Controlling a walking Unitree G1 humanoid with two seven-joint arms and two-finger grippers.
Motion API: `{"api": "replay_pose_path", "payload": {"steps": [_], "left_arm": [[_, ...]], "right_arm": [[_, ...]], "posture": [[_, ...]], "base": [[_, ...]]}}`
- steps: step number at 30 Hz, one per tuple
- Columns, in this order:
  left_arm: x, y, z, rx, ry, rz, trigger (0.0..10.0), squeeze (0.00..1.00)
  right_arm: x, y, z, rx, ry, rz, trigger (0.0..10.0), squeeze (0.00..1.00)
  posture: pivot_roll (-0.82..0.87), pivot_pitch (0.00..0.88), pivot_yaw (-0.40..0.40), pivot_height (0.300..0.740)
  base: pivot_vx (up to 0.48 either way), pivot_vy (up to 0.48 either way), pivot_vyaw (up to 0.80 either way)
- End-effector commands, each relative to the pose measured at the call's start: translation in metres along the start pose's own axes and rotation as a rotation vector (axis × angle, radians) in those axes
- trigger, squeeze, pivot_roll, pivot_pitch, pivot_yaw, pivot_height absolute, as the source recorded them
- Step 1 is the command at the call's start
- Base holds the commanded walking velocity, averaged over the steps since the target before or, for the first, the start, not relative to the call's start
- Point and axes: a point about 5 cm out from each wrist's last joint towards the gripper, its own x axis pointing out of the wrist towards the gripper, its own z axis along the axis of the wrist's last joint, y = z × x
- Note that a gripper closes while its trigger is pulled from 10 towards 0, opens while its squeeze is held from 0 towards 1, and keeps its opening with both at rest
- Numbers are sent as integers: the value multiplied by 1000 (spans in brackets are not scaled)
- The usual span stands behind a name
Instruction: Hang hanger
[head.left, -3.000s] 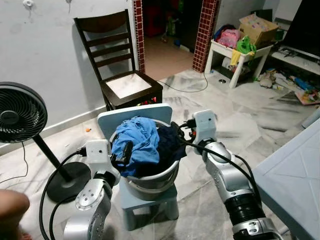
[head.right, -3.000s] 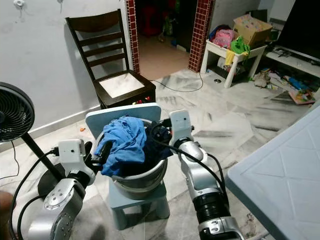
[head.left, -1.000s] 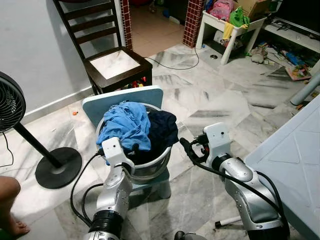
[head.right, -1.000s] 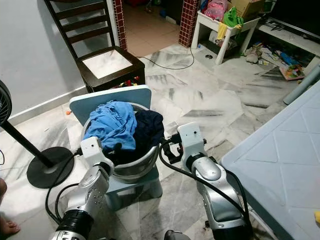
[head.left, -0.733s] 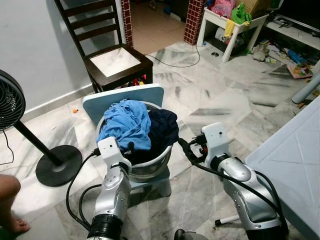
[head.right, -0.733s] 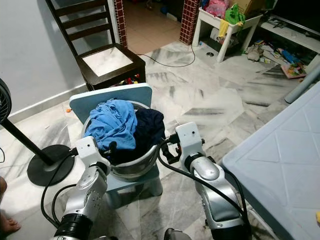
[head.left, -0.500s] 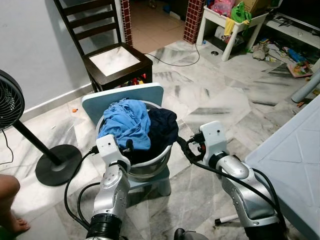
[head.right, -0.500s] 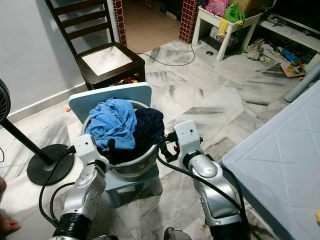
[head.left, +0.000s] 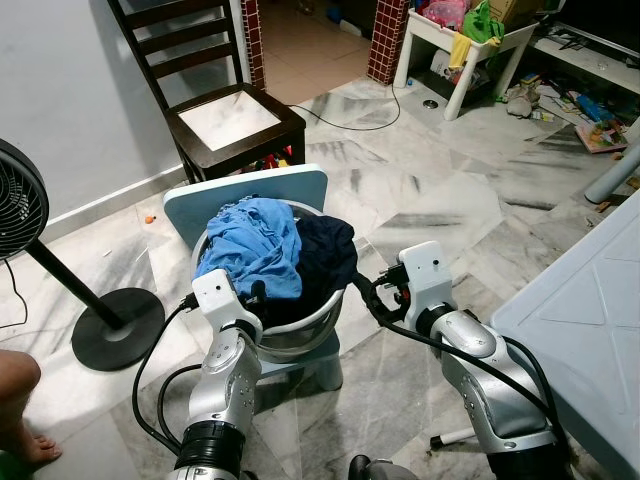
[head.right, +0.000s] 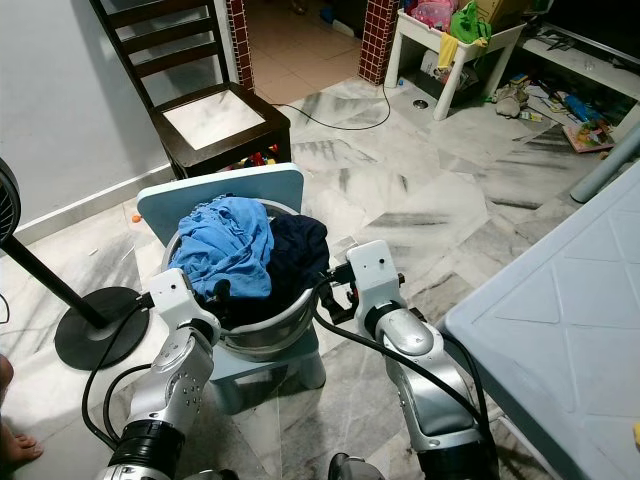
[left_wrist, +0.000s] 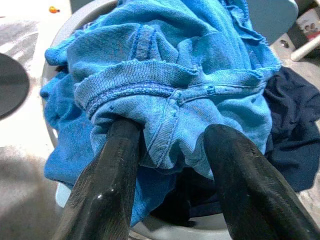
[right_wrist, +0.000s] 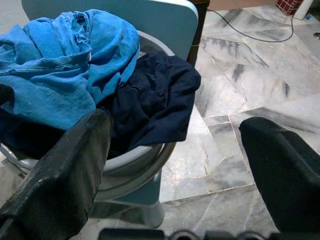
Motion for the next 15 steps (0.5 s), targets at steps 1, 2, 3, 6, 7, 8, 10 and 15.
{"api": "replay_pose_path", "payload": {"steps": [1,2,3,6,7,8,10,15], "left_arm": [[-2,4,-1,-1,7,23,10000,0],[-2,3,1,-7,8,32,10000,0],[-2,3,1,-13,11,43,10000,0],[-6,2,2,-29,15,69,10000,94],[-8,1,2,-20,16,74,10000,706],[-9,1,1,-13,16,78,10000,792],[-12,1,0,2,14,88,10000,847],[-14,5,-1,21,18,110,10000,0]], "right_arm": [[1,0,-1,0,3,-5,10000,0],[2,1,-1,0,2,-3,10000,0],[2,1,-1,0,2,-3,10000,0],[4,1,-1,2,0,-3,10000,0],[4,1,-1,2,0,-4,10000,0],[4,1,-1,3,0,-4,10000,0],[4,1,-2,4,0,-3,10000,0],[5,2,-2,7,-1,-1,10000,0]], "posture": [[-41,177,-12,740],[-37,176,-10,740],[-37,176,-10,740],[-32,173,-6,740],[-31,173,-4,740],[-30,173,-4,740],[-28,172,-3,740],[-26,170,-2,740]], "base": [[0,0,0],[0,0,0],[0,0,0],[0,0,0],[0,0,0],[0,0,0],[0,0,0],[0,0,0]]}}
